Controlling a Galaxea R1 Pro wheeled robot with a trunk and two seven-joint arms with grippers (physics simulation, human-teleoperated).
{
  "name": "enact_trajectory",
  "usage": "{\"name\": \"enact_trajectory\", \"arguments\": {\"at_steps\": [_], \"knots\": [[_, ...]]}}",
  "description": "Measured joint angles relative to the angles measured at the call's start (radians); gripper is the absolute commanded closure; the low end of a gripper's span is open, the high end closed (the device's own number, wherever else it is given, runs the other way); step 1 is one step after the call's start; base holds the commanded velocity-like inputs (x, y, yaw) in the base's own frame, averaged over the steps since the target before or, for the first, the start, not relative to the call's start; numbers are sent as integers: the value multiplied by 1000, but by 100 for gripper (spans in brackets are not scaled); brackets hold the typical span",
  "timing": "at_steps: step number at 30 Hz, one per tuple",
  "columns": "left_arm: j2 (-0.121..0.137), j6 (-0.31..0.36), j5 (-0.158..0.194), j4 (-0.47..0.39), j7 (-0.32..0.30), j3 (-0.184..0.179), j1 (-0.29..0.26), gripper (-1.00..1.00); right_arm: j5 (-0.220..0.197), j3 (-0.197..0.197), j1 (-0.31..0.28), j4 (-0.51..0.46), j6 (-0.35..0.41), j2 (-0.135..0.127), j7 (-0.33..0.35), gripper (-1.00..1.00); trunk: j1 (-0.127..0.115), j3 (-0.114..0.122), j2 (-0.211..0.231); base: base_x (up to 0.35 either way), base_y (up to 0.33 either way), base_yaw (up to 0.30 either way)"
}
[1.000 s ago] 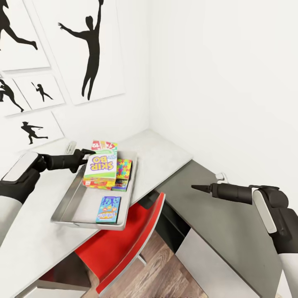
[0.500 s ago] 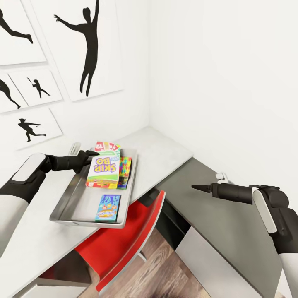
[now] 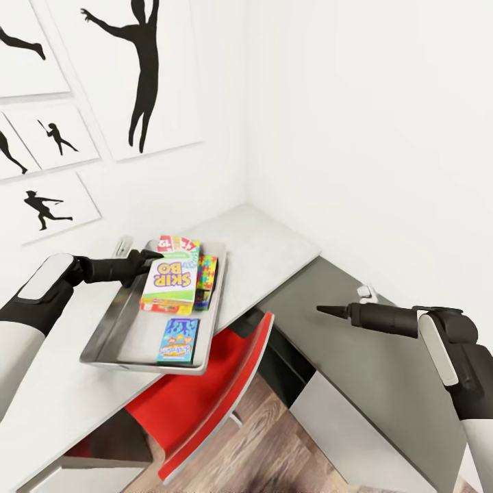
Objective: Put all the toys in the child's room - the three board games (two on the bed and one on the table), the two jigsaw puzzles on the table, and the tennis ball on the table - inside the toy box on the table in the child's room.
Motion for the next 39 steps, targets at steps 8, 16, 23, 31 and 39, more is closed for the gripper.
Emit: {"name": "enact_trajectory", "arguments": {"at_steps": [8, 16, 23, 31, 39], "knots": [[2, 60, 1, 0, 0, 1, -15, 100, 0, 2, 0, 0, 0, 0, 0, -100, 0, -13, 0, 0, 0, 0], [-2, 81, 4, 0, 1, -2, -49, 100, 0, 9, 0, 0, 0, 0, 0, -100, 0, -26, 0, 0, 0, 0], [-8, 105, 2, 1, 6, -4, -61, 100, 0, 7, 0, 0, 0, 0, 0, -100, 0, -37, 0, 0, 0, 0], [-10, 113, 2, 5, 9, -4, -64, 100, 0, 4, 0, 0, 0, 0, 1, -100, 0, -51, 0, 0, 0, 0], [-11, 114, 2, 6, 11, -4, -65, 100, 0, 2, 0, 0, 0, 0, 2, -100, 0, -64, 0, 0, 0, 0]]}}
